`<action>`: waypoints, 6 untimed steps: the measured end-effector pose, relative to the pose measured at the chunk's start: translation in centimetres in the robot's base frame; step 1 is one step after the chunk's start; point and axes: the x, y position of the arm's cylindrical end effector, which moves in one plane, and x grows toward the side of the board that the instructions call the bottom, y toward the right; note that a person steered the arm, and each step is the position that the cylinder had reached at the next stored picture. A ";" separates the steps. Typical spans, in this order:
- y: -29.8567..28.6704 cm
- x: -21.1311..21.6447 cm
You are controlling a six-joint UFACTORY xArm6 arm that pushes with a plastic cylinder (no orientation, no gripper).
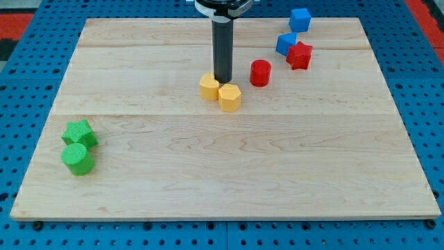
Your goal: Push the red circle below the red star
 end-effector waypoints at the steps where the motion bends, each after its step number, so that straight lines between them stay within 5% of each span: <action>1: 1.2 -0.4; 6: 12.5 0.9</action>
